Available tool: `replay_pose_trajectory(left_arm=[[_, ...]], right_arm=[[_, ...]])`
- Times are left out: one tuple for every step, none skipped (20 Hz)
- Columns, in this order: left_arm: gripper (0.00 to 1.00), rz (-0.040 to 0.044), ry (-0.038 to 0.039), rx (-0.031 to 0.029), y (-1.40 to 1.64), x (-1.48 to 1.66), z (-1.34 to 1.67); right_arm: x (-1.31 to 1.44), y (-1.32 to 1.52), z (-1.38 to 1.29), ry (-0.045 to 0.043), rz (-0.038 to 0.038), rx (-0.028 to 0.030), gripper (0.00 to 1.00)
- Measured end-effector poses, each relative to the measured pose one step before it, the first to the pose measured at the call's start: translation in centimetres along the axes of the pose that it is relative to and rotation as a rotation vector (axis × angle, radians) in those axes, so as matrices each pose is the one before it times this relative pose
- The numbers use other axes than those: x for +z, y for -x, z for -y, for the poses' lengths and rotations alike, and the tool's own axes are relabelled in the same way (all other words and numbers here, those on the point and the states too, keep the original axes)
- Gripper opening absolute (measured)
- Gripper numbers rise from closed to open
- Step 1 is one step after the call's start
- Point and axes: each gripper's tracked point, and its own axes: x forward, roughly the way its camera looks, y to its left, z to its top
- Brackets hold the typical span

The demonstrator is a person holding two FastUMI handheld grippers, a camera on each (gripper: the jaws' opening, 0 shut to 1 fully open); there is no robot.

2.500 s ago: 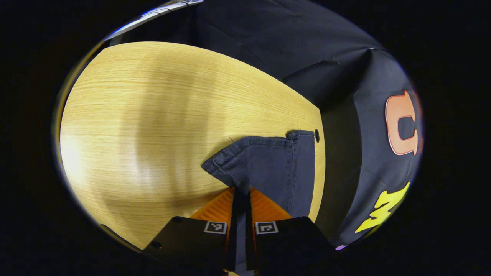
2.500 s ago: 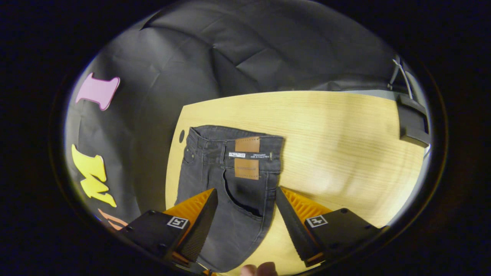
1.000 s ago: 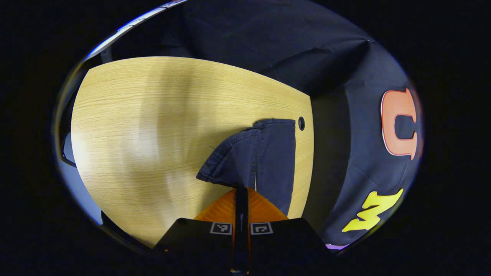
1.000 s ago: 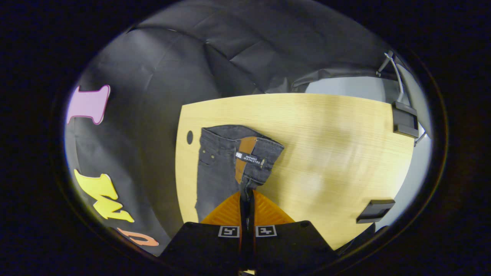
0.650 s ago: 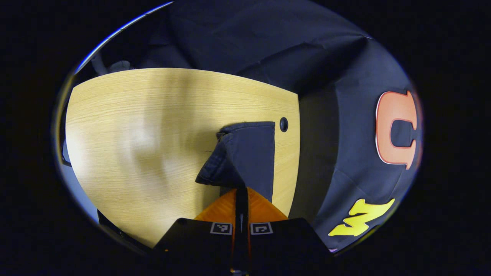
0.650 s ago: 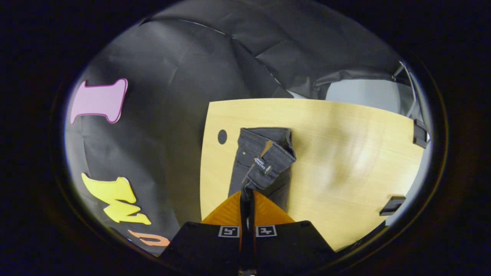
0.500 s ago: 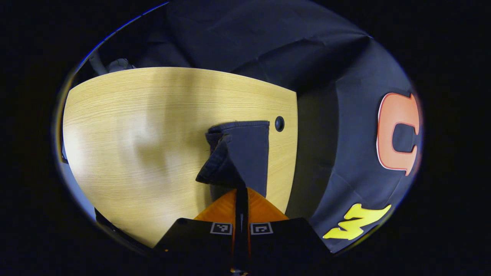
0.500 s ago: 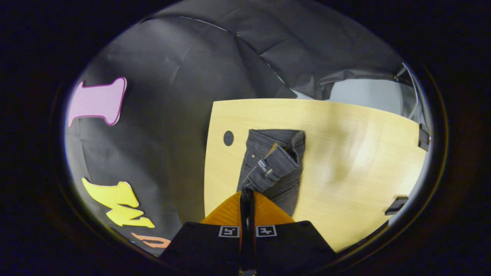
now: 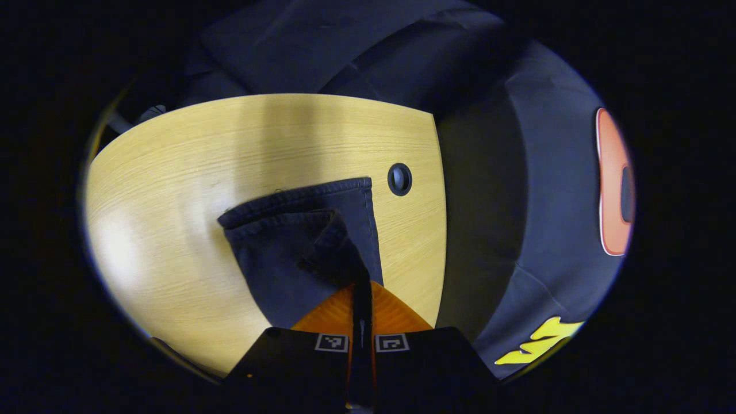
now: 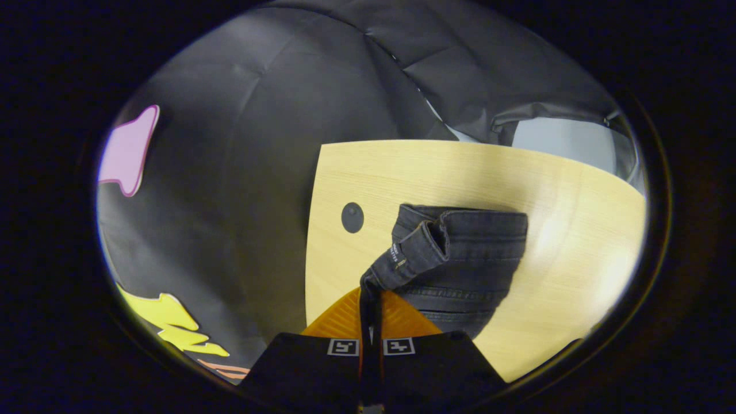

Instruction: Grasp the waist and the cuffs of the jeans and fold them to make the two legs overlap; first hold the waist and fold one-third of the jeans toward the cuffs, then hold the cuffs and fold the remaining one-third in the same direction to finish folding.

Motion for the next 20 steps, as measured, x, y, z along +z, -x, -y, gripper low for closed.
replay_pose_trajectory(left_arm=[[0.04, -0.02008, 0.0038, 0.0032, -1.506, 0.193, -0.341], [0.04, -0.01883, 0.00197, 0.01749, -1.323, -0.075, -0.398], [0.04, -0.0109, -0.00596, 0.02662, -1.106, 0.094, -0.639], [0.04, -0.00161, -0.00884, 0.01238, -0.703, 0.088, -0.124], [0.04, 0.00518, -0.01609, 0.01709, -0.401, 0.171, -0.171], [0.04, -0.00188, -0.01112, 0.00618, -0.177, -0.041, -0.014], [0.07, 0.0033, -0.0033, -0.00281, 0.408, 0.213, 0.15], [0.11, -0.00223, 0.0022, -0.02972, 0.114, 0.179, 0.7], [0.18, 0.00048, -0.00741, -0.01678, 0.486, -0.276, 0.564], [0.46, 0.00046, -0.01177, -0.01464, 0.471, 0.021, 0.653], [0.57, 0.00601, -0.02179, 0.005, 0.604, -0.018, 0.465], [0.67, 0.01719, -0.02887, 0.02486, 0.603, 0.176, 0.103], [0.83, 0.01205, -0.02237, 0.02256, 0.519, 0.112, 0.073], [0.98, 0.01301, -0.02031, 0.01767, 0.652, 0.186, 0.103], [0.98, 0.01501, -0.00977, -0.00437, 1.104, 0.251, 0.461], [0.98, 0.01342, -0.00961, -0.00786, 1.219, 0.204, 0.644], [0.98, 0.01607, -0.02036, -0.00562, 1.404, 0.36, 0.732], [0.98, 0.02405, -0.02489, -0.00394, 1.616, 0.451, 0.759], [0.99, 0.02806, -0.02996, -0.00512, 1.735, 0.558, 0.846], [0.99, 0.02803, -0.03622, -0.01502, 1.818, 0.452, 1.038]], right_arm=[[0.116, -0.791, 0.053, -0.00123, -0.00102, -0.00562, 0.01], [0.077, -0.819, 0.178, 0.00308, -0.00108, -0.00706, 0.01], [0.003, -0.729, 0.162, 0.00701, -0.00292, -0.00919, 0.01], [0.089, -0.659, 0.239, 0.00999, 0.00083, -0.00762, 0.01], [0.051, -0.299, 0.098, 0.00614, -0.00412, -0.00275, 0.0], [0.08, -0.073, 0.067, 0.00692, 0.00225, -0.00295, 0.01], [0.014, -0.133, -0.048, 0.00955, 0.00516, 0.0033, 0.02], [0.114, -0.075, -0.128, 0.00595, 0.00111, 0.00914, 0.05], [-0.075, -0.517, -0.155, 0.00543, 0.00045, 0.00758, 0.11], [0.104, -0.289, -0.268, 0.01198, 0.01215, 0.01298, 0.05], [0.341, 0.035, 0.198, 0.01985, 0.01855, -0.00619, 0.24], [0.37, 0.106, 0.334, 0.01994, 0.01326, -0.00918, 0.43], [-0.08, 0.079, 0.033, 0.01961, 0.00534, -0.00277, 0.61], [0.121, 0.383, 0.199, 0.01908, 0.00812, -0.00556, 0.8], [0.183, 0.252, 0.123, 0.02123, 0.01405, -0.00173, 0.89], [0.232, 0.406, 0.168, 0.02431, 0.01464, -0.00204, 1.0], [0.116, 0.478, 0.165, 0.0282, 0.01442, 0.00009, 0.96], [0.112, 0.543, 0.123, 0.03418, 0.01237, 0.00256, 0.88], [0.009, 0.69, 0.039, 0.03706, 0.01322, 0.00823, 0.88], [0.103, 0.77, -0.008, 0.0408, 0.01769, 0.01024, 0.96]])
